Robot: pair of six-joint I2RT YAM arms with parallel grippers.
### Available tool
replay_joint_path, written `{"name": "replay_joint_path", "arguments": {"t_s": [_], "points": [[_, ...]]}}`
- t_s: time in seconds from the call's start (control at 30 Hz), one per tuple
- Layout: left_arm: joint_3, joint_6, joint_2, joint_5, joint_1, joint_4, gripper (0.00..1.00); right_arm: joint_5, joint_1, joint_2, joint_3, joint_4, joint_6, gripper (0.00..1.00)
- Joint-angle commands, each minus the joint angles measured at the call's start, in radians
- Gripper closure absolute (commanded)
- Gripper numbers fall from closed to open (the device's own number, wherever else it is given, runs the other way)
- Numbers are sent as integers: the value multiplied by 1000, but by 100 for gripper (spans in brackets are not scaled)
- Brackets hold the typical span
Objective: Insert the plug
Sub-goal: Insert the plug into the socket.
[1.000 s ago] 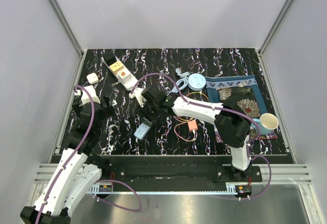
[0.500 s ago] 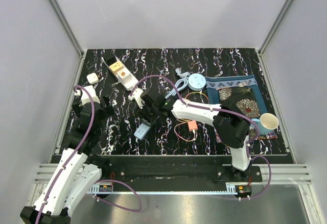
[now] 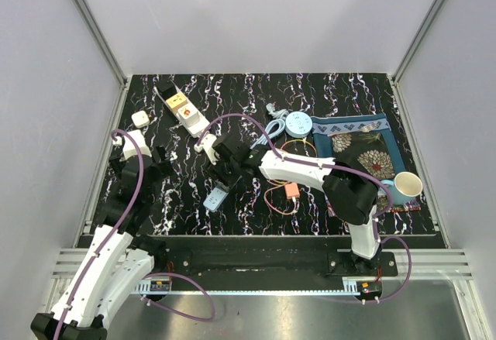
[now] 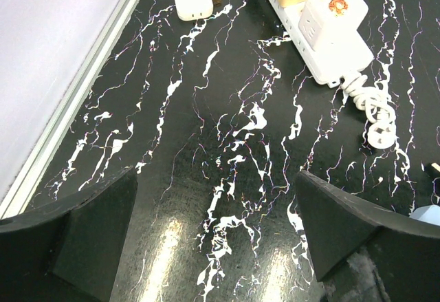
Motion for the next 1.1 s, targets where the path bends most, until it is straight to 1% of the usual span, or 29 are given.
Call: {"name": "replay_joint_path", "arguments": {"t_s": [0.0, 0.07, 0.13, 0.17, 0.2, 0.23, 0.27, 0.37, 0.4, 0.53, 0.57, 0.67, 0.73, 0.77, 0.83, 0.9, 1.0, 1.03, 1.07], "points": [[17, 5, 9, -19, 4, 45, 1, -23, 22, 38, 41, -207, 11, 46], [17, 3, 11, -16, 4, 45, 1, -15, 18, 8, 77, -207, 25, 37], [20, -4, 14, -15, 4, 44, 1, -23, 4, -29, 120, -204, 28, 33], [22, -6, 17, -12, 4, 42, 1, -32, -1, -41, 129, -206, 33, 26], [23, -10, 22, -9, 4, 42, 1, -41, -5, -52, 144, -204, 36, 22], [23, -18, 25, -2, 6, 42, 1, -44, -14, -78, 149, -206, 39, 18], [26, -23, 28, 2, 6, 41, 1, -46, -19, -94, 149, -200, 48, 12], [34, -41, 49, 16, 6, 30, 1, -46, -40, -156, 125, -177, 77, 4], [37, -46, 54, 18, 6, 28, 1, -44, -47, -175, 102, -161, 91, 0], [59, -53, 92, 62, 7, 24, 1, -47, -119, -308, 16, -109, 201, 0], [66, -55, 114, 73, 10, 24, 1, -61, -166, -333, -7, -82, 261, 0], [91, -73, 182, 110, 22, 37, 1, -144, -250, -410, -104, -42, 327, 0], [123, -89, 230, 136, 32, 42, 1, -142, -266, -451, -158, -35, 326, 0], [135, -93, 284, 137, 42, 44, 1, -133, -271, -463, -174, -35, 321, 0], [181, -113, 342, 148, 64, 42, 1, -98, -272, -498, -231, -26, 323, 0], [215, -136, 433, 168, 116, 50, 1, -75, -274, -520, -283, 0, 335, 0], [278, -156, 569, 168, 197, 73, 1, -81, -272, -552, -328, 46, 338, 0], [298, -167, 604, 189, 222, 80, 1, -90, -272, -565, -334, 54, 337, 0], [338, -170, 678, 197, 264, 94, 1, -101, -272, -572, -339, 69, 329, 0]]}}
